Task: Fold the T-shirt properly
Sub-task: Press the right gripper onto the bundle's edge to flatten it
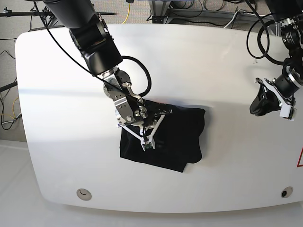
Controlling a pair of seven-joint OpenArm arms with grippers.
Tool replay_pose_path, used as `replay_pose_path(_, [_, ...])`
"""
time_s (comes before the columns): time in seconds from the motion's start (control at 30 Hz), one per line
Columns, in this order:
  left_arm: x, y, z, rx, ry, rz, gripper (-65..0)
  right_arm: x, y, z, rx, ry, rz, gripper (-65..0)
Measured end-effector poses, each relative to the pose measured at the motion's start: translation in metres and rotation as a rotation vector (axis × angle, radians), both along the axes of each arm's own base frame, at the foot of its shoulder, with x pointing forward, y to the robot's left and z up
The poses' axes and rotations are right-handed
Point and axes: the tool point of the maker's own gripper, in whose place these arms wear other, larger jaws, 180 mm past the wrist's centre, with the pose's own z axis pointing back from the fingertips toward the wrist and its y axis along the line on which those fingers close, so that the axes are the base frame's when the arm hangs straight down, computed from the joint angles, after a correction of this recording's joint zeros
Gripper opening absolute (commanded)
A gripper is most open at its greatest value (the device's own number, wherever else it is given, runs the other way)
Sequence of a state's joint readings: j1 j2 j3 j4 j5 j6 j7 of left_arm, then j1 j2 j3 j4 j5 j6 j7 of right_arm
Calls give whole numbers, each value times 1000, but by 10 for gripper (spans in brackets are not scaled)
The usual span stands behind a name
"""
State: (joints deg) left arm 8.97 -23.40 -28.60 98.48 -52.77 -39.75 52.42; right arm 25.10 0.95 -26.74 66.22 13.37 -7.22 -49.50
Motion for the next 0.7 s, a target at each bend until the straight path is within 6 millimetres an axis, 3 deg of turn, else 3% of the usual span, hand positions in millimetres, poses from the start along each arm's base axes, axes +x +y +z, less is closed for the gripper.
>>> replay_pose_path(0.33, [-7, 12, -2, 6, 9, 37, -554, 23, 3, 14, -47, -34, 46, -640])
replay_pose_path(0.57, [-6, 15, 0, 5, 2, 45, -554, 27, 6, 22, -39, -55, 50, -640])
replay_pose_path(0.7, [-5, 27, 7, 12, -18, 81, -554, 32, 6, 39, -32, -86, 45, -640])
